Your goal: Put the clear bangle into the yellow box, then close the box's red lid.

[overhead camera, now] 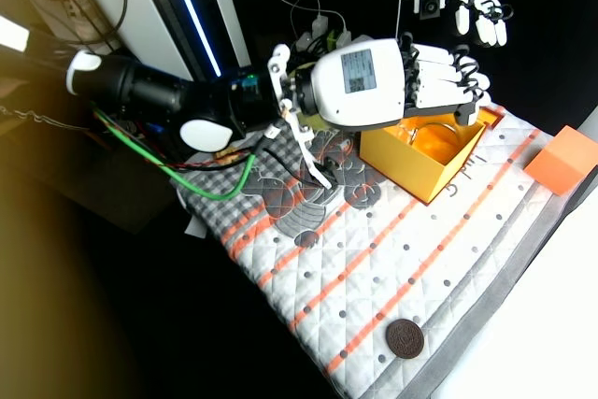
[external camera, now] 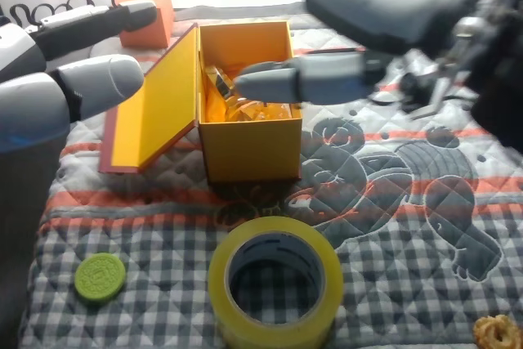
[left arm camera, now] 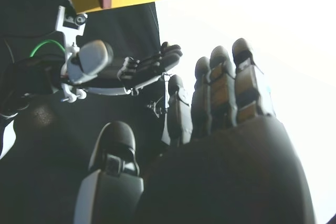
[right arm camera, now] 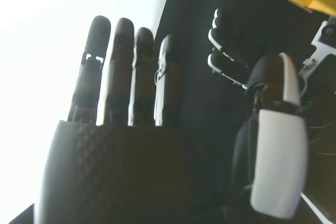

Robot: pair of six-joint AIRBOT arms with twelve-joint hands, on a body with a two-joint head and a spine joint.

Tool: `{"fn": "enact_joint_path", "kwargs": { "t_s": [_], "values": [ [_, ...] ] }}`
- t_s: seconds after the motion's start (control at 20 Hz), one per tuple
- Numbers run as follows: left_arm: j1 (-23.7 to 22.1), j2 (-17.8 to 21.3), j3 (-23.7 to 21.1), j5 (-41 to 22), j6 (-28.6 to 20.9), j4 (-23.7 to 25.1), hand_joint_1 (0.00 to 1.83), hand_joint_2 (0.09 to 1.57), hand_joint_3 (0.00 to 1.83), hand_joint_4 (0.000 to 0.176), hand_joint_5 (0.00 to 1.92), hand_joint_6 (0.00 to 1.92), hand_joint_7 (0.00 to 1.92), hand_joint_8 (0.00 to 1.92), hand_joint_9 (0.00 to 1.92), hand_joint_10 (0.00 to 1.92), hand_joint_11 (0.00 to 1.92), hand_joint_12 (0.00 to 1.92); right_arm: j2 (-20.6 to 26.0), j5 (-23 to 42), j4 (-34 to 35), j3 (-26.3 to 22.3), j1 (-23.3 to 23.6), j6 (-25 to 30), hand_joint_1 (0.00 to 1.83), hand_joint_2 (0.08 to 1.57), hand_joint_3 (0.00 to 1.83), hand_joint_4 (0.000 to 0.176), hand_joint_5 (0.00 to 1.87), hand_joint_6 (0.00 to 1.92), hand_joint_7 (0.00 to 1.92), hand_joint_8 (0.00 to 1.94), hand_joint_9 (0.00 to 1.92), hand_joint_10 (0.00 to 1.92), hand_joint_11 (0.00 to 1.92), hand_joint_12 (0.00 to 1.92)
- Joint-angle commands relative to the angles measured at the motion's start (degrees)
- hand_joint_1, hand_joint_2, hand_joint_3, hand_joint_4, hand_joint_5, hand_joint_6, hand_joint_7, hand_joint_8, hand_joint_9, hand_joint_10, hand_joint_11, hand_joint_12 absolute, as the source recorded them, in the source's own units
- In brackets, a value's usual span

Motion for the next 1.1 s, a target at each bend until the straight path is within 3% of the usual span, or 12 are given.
{"fn": "enact_joint_path", "kwargs": {
  "t_s": [0.0, 0.05, 0.1, 0.15, 0.25, 0.3, 0.35, 0.4, 0.55, 0.75, 1.0, 1.05],
  "values": [
    [0.16, 1.49, -0.67, -8.04, -0.24, 1.07, 0.0, 1.24, 0.0, 0.176, 0.28, 0.0, 0.23, 0.0, 0.2, 0.0, 0.0, 0.36, 2.48, 9.99, 2.77, -0.23, -0.65, 0.2, 0.29, 1.07, 0.0, 0.05, 0.36, 0.01, 0.35, 0.0, 0.33, 0.0, 0.0, 1.06],
    [1.47, 3.42, -1.88, -8.52, -0.23, 1.42, 0.0, 1.24, 0.0, 0.176, 0.28, 0.0, 0.23, 0.0, 0.2, 0.0, 0.0, 0.37, 4.81, 12.27, 3.65, -1.34, -2.4, 0.2, 0.26, 1.1, 0.01, 0.028, 0.37, 0.0, 0.36, 0.0, 0.3, 0.0, 0.0, 0.83],
    [2.91, 5.22, -2.95, -8.92, -0.23, 1.52, 0.0, 1.26, 0.01, 0.176, 0.28, 0.0, 0.26, 0.01, 0.22, 0.01, 0.0, 0.37, 6.58, 14.62, 4.53, -2.24, -4.02, 0.2, 0.24, 1.1, 0.0, 0.039, 0.34, 0.0, 0.34, 0.0, 0.23, 0.0, 0.0, 0.5],
    [4.56, 6.97, -4.08, -9.12, -0.23, 1.67, 0.0, 1.27, 0.01, 0.176, 0.25, 0.01, 0.26, 0.01, 0.22, 0.0, 0.0, 0.25, 8.18, 17.12, 5.58, -3.17, -5.98, 0.2, 0.25, 1.12, 0.0, 0.056, 0.34, 0.0, 0.37, 0.01, 0.24, 0.01, 0.0, 0.5],
    [8.34, 9.19, -6.19, -7.65, -0.23, 3.16, 0.0, 1.28, 0.0, 0.16, 0.25, 0.01, 0.28, 0.01, 0.24, 0.01, 0.0, 0.16, 10.84, 22.38, 7.67, -4.99, -9.97, 0.18, 0.29, 1.1, 0.0, 0.056, 0.36, 0.0, 0.44, 0.01, 0.47, 0.07, 0.03, 1.4],
    [9.09, 9.16, -6.39, -6.29, -0.23, 3.81, 0.0, 1.3, 0.01, 0.042, 0.17, 0.0, 0.27, 0.0, 0.24, 0.01, 0.01, 0.16, 11.75, 23.65, 8.14, -5.73, -11.34, 0.16, 0.3, 1.13, 0.01, 0.045, 0.36, 0.0, 0.45, 0.01, 0.44, 0.06, 0.0, 1.44],
    [9.47, 8.6, -6.35, -4.57, -0.22, 4.52, 0.0, 1.31, 0.01, 0.0, 0.15, 0.0, 0.26, 0.0, 0.25, 0.01, 0.02, 0.17, 12.77, 24.73, 8.6, -6.51, -12.7, 0.1, 0.26, 1.14, 0.0, 0.052, 0.36, 0.0, 0.38, 0.0, 0.33, 0.02, 0.0, 1.07],
    [9.65, 7.83, -6.13, -2.61, -0.22, 5.52, 0.0, 1.32, 0.01, 0.0, 0.2, 0.0, 0.28, 0.0, 0.28, 0.01, 0.08, 0.2, 13.76, 25.8, 9.17, -7.41, -14.14, -0.09, 0.2, 1.16, 0.0, 0.047, 0.33, 0.0, 0.31, 0.0, 0.26, 0.01, 0.0, 0.67],
    [9.63, 5.49, -5.34, 3.06, -0.2, 6.98, 0.0, 1.34, 0.01, 0.0, 0.2, 0.0, 0.23, 0.0, 0.22, 0.0, 0.09, 0.21, 14.9, 28.66, 11.09, -8.78, -17.87, -0.33, 0.17, 1.14, 0.0, 0.051, 0.35, 0.01, 0.31, 0.01, 0.2, 0.0, 0.0, 0.33],
    [9.24, 1.36, -3.31, 8.57, -0.2, 8.43, 0.0, 1.35, 0.01, 0.0, 0.2, 0.01, 0.23, 0.02, 0.22, 0.02, 0.13, 0.24, 15.4, 30.14, 13.39, -9.46, -20.36, -0.33, 0.19, 1.08, 0.0, 0.053, 0.34, 0.0, 0.35, 0.0, 0.16, 0.0, 0.0, 0.17],
    [8.52, -0.27, -2.67, 11.29, -0.2, 9.45, 0.0, 1.38, 0.0, 0.0, 0.21, 0.01, 0.26, 0.01, 0.27, 0.01, 0.18, 0.36, 15.76, 30.59, 13.61, -9.69, -21.09, -0.33, 0.19, 1.08, 0.0, 0.04, 0.34, 0.0, 0.33, 0.0, 0.2, 0.0, 0.0, 0.33],
    [8.51, -0.7, -2.31, 11.39, -0.2, 9.44, 0.0, 1.39, 0.0, 0.0, 0.2, 0.0, 0.26, 0.0, 0.26, 0.0, 0.16, 0.36, 15.95, 30.87, 13.62, -9.82, -21.28, -0.33, 0.18, 1.09, 0.0, 0.053, 0.33, 0.0, 0.32, 0.0, 0.18, 0.0, 0.0, 0.28]
  ]
}}
